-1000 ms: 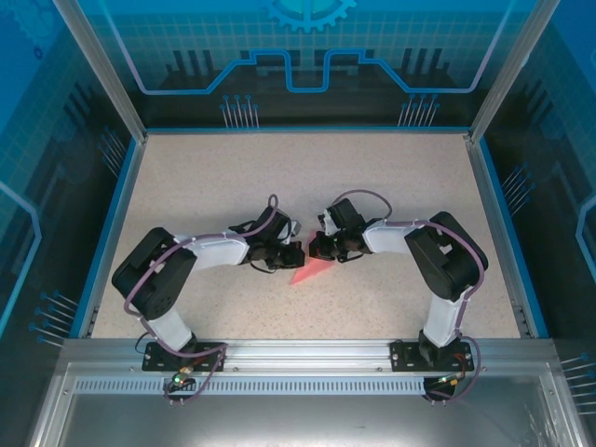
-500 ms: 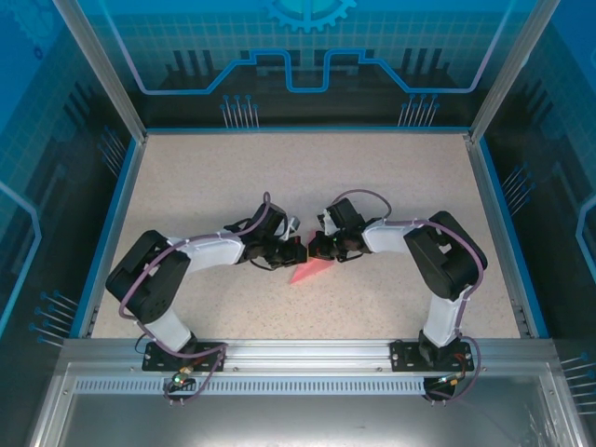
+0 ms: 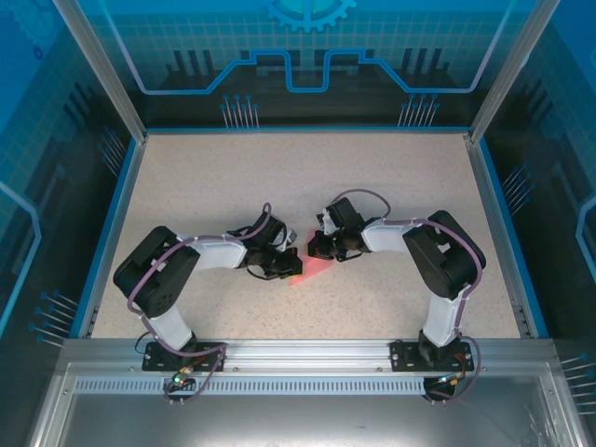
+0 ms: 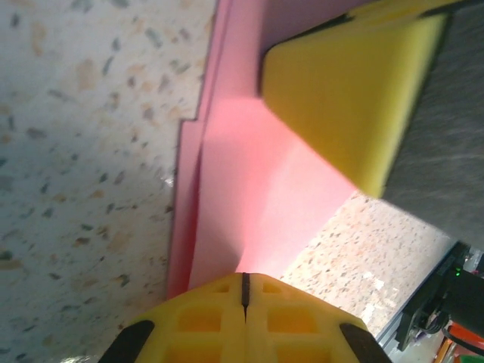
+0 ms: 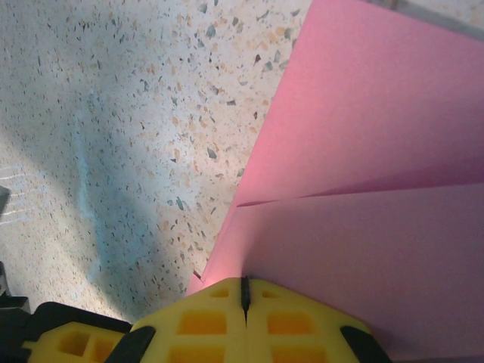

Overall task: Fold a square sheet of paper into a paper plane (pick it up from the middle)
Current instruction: Fourth fold the wing at the center of the table.

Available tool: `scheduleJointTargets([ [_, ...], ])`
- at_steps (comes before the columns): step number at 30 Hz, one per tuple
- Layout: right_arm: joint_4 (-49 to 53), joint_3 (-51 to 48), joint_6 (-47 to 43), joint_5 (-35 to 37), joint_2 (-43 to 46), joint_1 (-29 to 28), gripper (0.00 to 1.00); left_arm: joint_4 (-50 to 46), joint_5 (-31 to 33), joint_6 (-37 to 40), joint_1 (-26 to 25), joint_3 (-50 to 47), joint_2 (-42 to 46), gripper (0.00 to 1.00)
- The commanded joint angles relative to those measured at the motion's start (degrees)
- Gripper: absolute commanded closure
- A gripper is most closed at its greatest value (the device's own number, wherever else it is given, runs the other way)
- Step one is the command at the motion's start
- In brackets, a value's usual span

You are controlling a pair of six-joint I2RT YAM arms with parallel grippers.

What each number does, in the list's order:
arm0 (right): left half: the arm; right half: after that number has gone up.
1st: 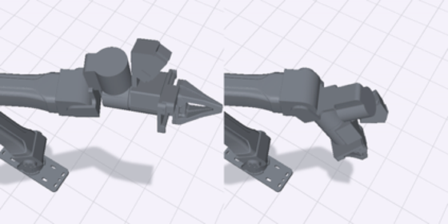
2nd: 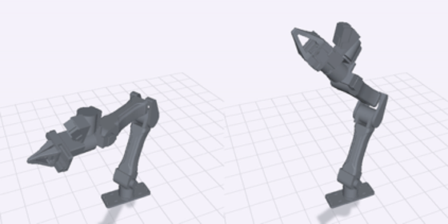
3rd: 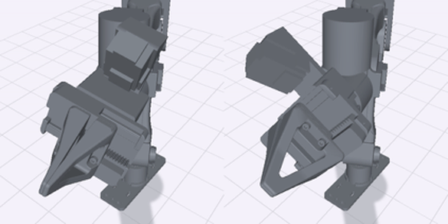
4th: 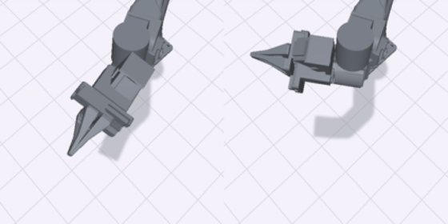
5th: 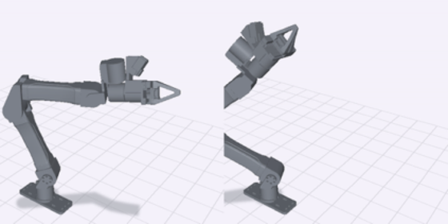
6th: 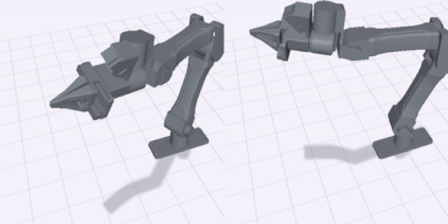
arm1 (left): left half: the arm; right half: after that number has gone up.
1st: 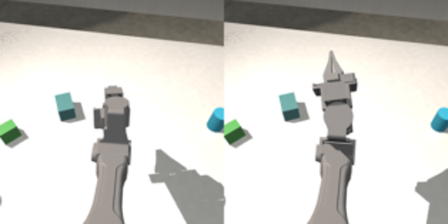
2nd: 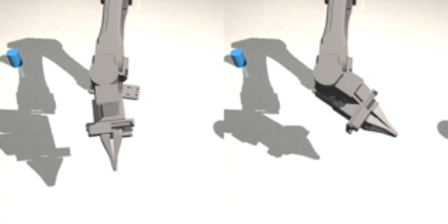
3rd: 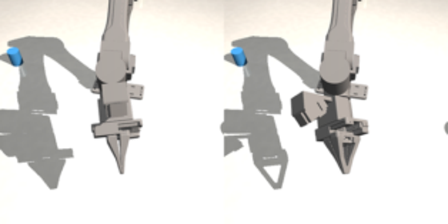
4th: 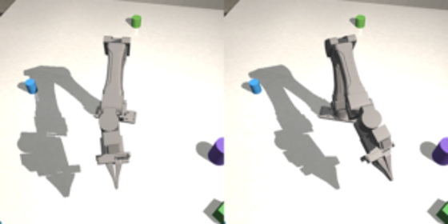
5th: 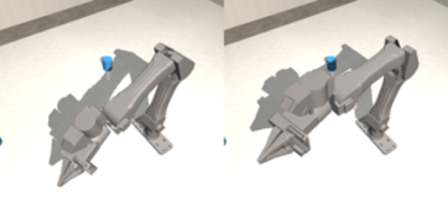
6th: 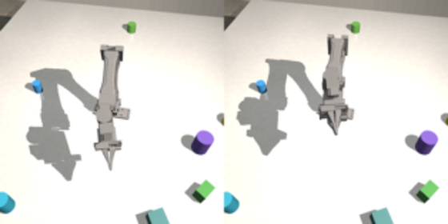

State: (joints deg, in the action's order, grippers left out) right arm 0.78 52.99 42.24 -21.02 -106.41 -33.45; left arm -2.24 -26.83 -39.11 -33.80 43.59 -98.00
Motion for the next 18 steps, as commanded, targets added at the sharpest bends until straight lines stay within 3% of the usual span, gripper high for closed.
scheduleJointTargets([
  [1,5.9,-1.2,-0.6,4.3,-3.0,-0.3,0.99,-1.7,0.6,-0.6,0.1,-1.8,-0.9,0.97],
  [18,7.9,-0.9,-1.0,5.4,-3.5,-0.2,0.99,-3.2,1.2,-0.3,0.0,-9.2,2.5,0.97],
])
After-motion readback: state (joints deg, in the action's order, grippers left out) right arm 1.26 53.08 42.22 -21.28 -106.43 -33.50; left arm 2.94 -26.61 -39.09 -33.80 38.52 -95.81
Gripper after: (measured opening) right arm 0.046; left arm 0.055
